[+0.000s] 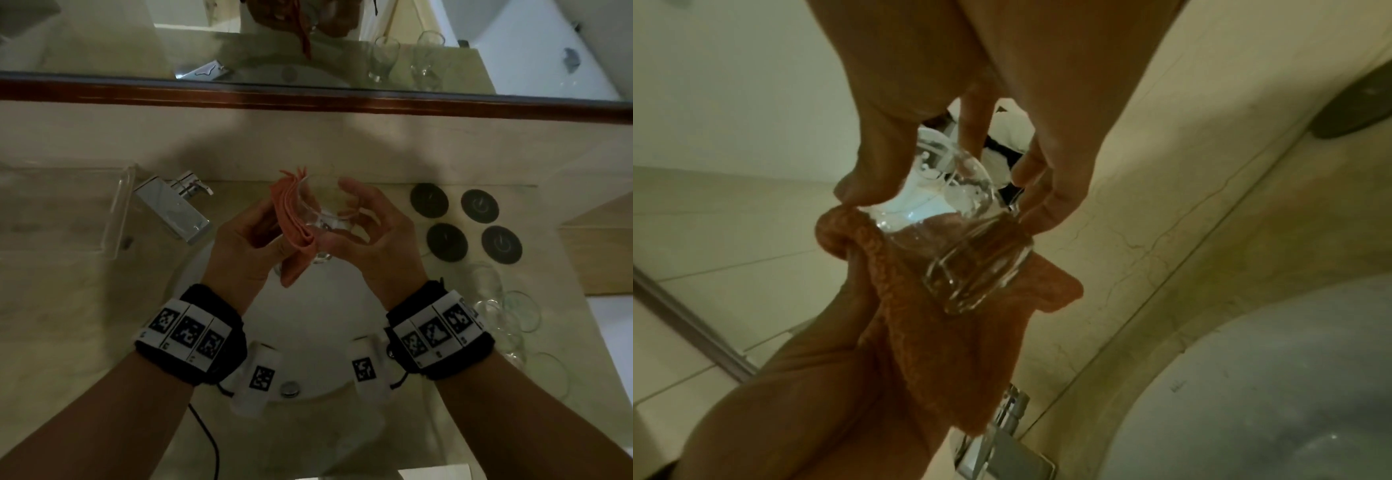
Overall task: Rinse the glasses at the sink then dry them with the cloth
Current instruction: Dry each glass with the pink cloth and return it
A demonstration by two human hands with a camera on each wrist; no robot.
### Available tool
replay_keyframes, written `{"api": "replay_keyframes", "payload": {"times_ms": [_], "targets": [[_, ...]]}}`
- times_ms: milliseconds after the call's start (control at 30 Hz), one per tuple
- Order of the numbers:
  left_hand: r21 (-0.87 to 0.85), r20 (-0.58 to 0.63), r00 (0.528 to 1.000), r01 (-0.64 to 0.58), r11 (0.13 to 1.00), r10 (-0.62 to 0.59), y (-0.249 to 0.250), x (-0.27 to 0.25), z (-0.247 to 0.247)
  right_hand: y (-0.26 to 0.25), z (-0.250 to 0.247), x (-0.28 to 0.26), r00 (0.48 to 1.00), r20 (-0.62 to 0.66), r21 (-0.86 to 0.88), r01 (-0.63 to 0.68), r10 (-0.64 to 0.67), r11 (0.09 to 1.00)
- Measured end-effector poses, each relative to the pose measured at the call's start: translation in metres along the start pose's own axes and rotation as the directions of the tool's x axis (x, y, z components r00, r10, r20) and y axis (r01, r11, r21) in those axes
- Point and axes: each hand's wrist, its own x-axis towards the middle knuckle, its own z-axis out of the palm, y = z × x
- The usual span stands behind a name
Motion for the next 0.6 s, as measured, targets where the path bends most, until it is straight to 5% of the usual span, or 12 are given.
{"api": "replay_keyframes", "payload": {"times_ms": [233, 600], "targets": [[-0.008, -0.015, 1.000, 0.005, 1.000, -0.006, 0.0054, 0.0026, -0.0018, -0.0003, -0.0067, -0.0006, 0.998, 0.045, 0.141, -0.038, 0.032, 0.989], [0.002, -0.078, 0.996, -0.041, 0.999, 0.041, 0.0036, 0.0000, -0.0019, 0.0006, -0.0065, 0.0008, 0.999, 0.041, 0.031, 0.014, -0.015, 0.999]]}}
